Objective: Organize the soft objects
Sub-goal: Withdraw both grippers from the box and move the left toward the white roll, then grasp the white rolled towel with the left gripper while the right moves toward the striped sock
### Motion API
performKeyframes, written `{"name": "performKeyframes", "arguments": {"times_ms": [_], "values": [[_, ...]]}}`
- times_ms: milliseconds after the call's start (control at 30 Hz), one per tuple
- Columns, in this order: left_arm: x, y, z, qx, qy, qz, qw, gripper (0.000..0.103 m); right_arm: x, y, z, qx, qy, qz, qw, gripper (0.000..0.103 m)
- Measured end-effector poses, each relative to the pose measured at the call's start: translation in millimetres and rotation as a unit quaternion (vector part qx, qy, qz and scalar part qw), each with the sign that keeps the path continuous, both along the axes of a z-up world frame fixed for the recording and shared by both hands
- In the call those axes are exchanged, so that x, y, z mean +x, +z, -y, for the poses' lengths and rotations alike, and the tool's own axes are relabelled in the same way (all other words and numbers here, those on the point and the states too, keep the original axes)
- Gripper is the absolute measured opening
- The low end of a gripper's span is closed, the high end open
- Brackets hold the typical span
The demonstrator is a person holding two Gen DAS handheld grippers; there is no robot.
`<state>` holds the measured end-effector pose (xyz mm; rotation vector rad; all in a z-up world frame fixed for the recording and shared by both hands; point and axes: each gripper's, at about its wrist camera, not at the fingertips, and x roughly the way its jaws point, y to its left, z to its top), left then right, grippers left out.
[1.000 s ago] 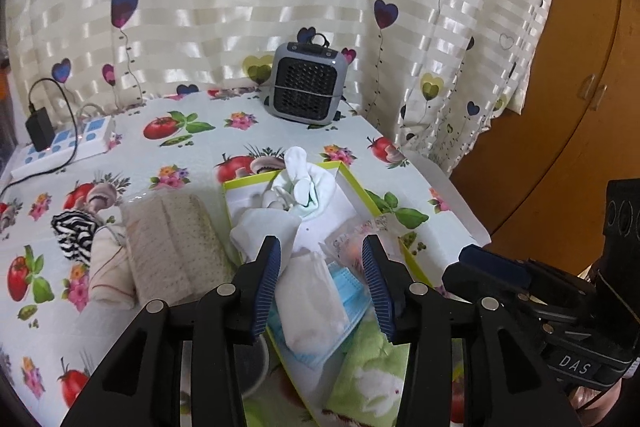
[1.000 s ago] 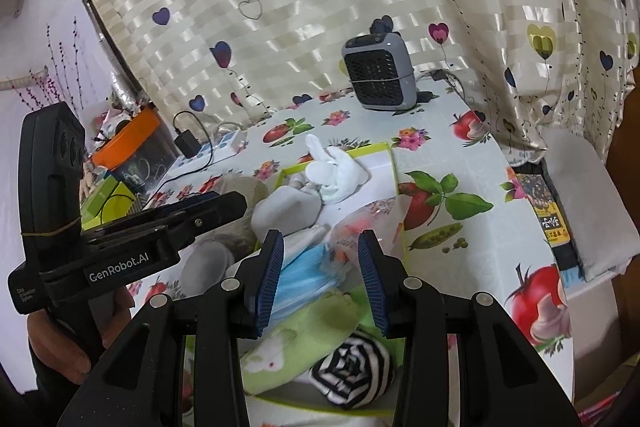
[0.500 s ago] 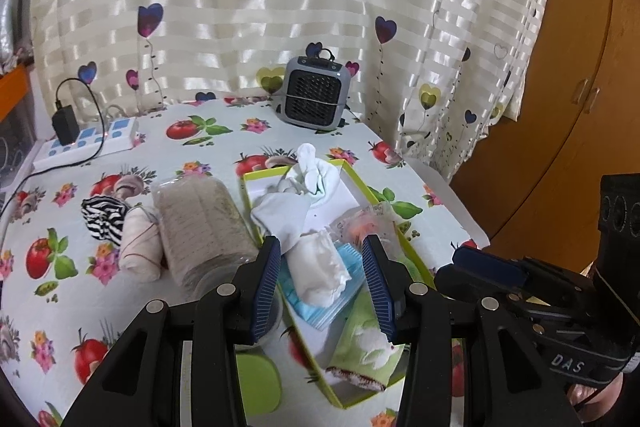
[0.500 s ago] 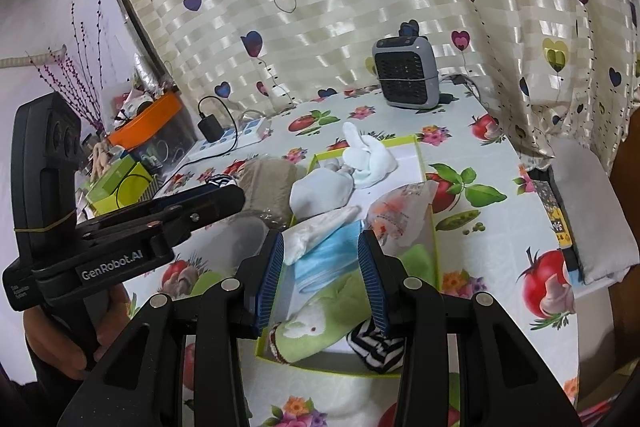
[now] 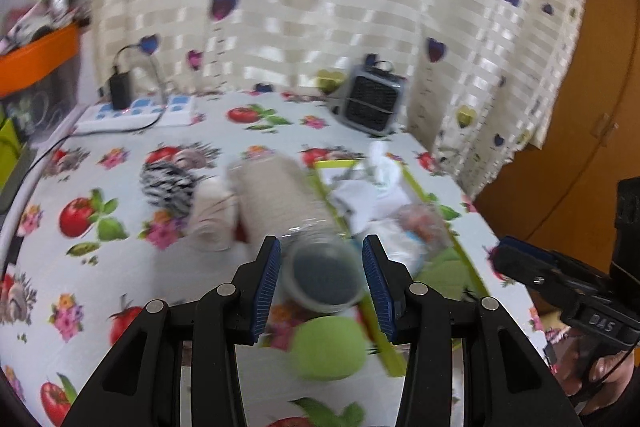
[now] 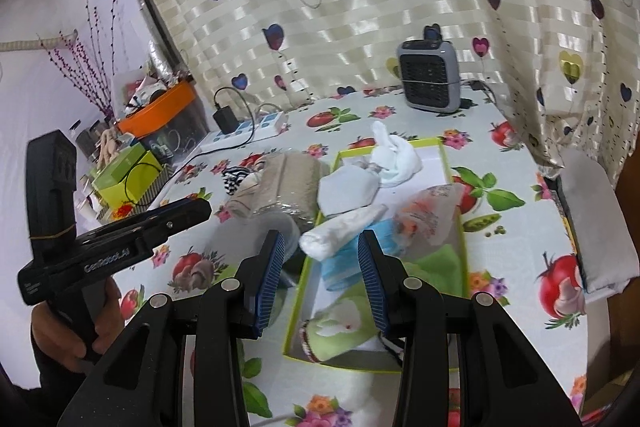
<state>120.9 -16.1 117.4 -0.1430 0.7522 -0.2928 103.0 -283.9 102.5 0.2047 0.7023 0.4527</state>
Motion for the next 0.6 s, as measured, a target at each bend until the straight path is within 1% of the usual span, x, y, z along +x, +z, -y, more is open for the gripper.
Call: {"name": "performKeyframes", "arguments": {"times_ms": [267, 367, 467, 600], "values": [[12, -23, -56, -0.023, 0.061, -0.027, 0.9975, 0.042, 4, -1, -26, -0.012, 0.032, -0.002, 0.999, 0.040], [19, -31, -68, -0.027, 0.078, -0.037, 0.9959, 0.042, 7, -3, -32, -0.014, 0.038, -0.005, 0.999, 0.040], [28, -38, -76, -0.028, 0.085, -0.046, 0.9949, 0.042, 10, -6, -37, -0.014, 0.041, -0.009, 0.999, 0.040], [44, -45, -73, -0.023, 0.076, -0.056, 0.9953, 0.042, 15, -8, -41, -0.016, 0.045, -0.012, 0.999, 0.040]]}}
